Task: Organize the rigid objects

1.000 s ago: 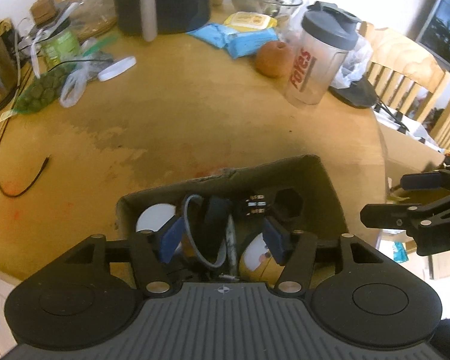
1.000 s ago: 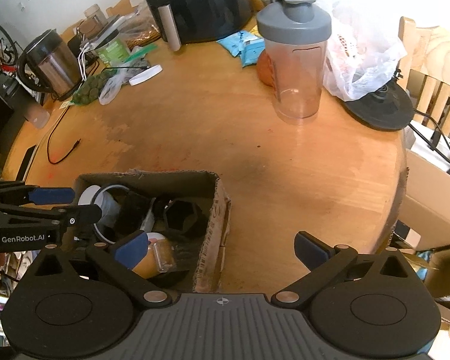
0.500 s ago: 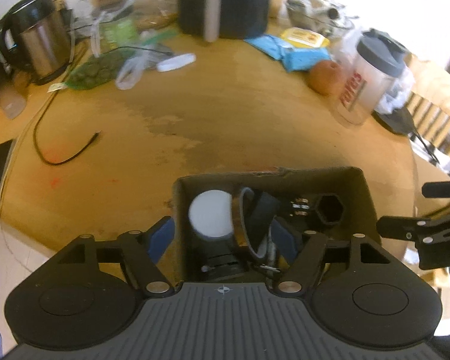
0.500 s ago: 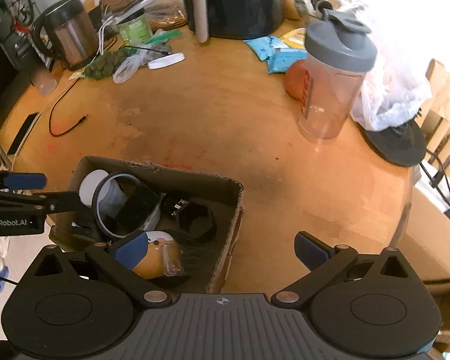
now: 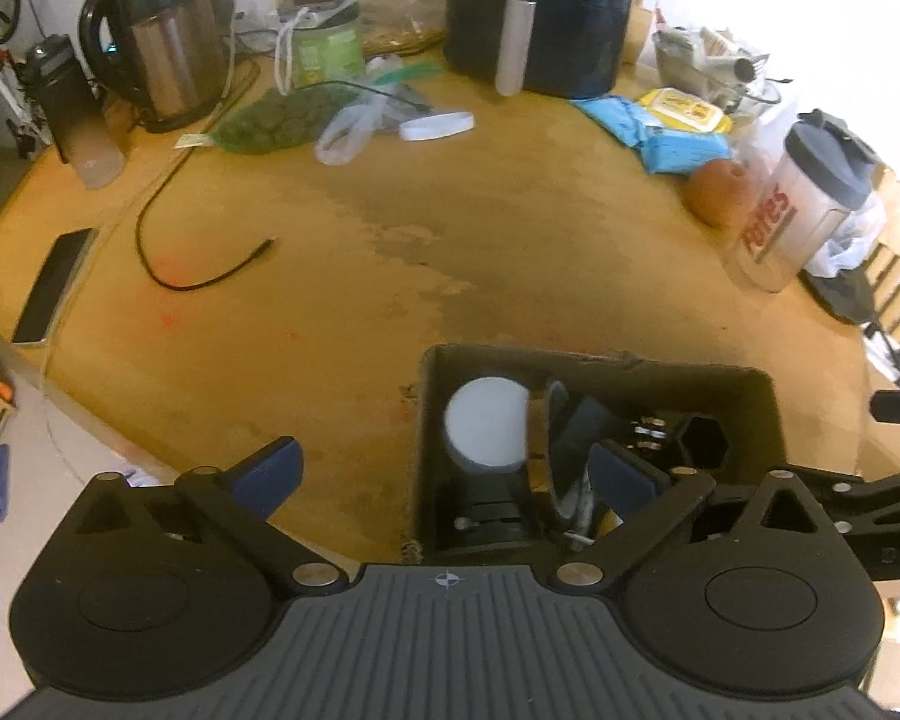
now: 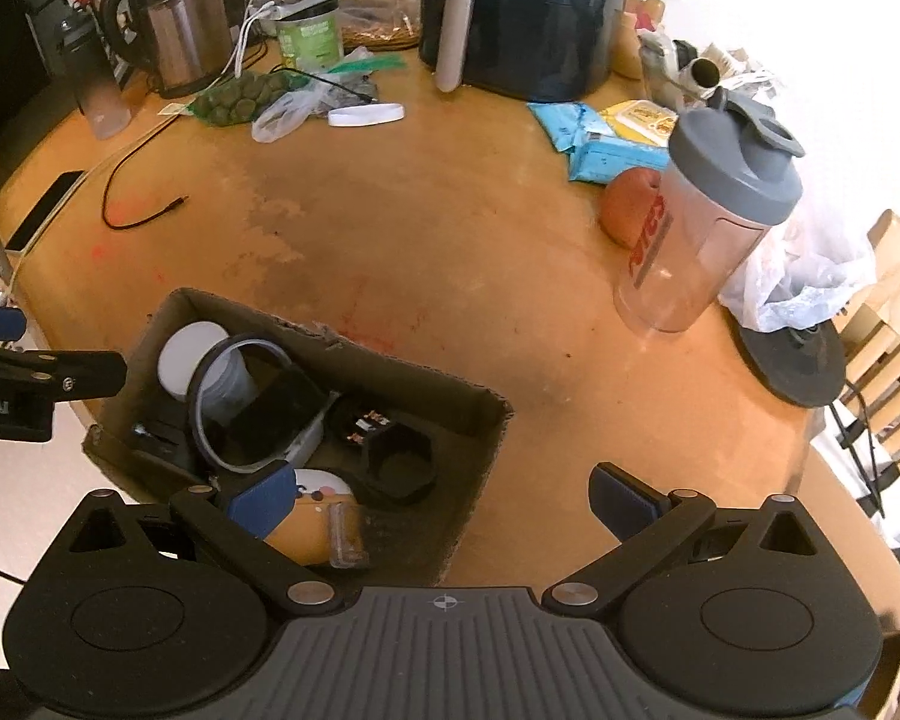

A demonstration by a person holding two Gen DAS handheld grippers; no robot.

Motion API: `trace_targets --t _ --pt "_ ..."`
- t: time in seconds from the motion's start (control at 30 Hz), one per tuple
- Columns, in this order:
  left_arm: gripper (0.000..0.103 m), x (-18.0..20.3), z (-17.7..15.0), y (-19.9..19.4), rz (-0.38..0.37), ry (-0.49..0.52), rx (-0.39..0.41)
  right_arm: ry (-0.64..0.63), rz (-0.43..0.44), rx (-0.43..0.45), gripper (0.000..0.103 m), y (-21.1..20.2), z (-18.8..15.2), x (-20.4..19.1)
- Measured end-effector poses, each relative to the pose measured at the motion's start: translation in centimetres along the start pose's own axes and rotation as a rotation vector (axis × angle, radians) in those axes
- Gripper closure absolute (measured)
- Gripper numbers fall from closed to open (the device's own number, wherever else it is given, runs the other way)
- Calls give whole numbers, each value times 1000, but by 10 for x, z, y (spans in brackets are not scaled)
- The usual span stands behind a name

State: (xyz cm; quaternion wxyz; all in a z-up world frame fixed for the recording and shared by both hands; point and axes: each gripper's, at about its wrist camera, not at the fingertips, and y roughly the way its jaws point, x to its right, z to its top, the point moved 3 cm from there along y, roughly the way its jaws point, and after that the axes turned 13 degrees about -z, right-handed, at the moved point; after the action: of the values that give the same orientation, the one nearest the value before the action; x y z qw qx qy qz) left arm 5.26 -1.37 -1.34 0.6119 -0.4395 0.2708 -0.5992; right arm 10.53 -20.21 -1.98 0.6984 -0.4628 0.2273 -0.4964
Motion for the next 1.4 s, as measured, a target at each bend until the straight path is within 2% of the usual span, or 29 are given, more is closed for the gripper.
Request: trace_targets --t 0.1,0.27,0.5,0.7,0.9,1.17,1.4 --pt "0 -1 2 0 14 -7 -30 14 8 -30 0 1 2 1" --pt "0 2 0 4 -4 5 -116 22 -7 -87 0 1 4 3" --pt "0 6 -6 10 -63 -23 -205 34 -4 -195 0 10 -4 3" --pt "0 10 -15 20 -48 -11 -299 63 39 -284 0 19 -18 4" --pt "0 9 -26 28 -49 -3 -379 44 40 -370 0 28 -32 1" --pt "0 12 -33 31 -57 8 -407 44 56 -420 0 33 -45 0" --pt "0 12 -32 30 -65 11 -403 40 59 -414 0 32 -44 -1"
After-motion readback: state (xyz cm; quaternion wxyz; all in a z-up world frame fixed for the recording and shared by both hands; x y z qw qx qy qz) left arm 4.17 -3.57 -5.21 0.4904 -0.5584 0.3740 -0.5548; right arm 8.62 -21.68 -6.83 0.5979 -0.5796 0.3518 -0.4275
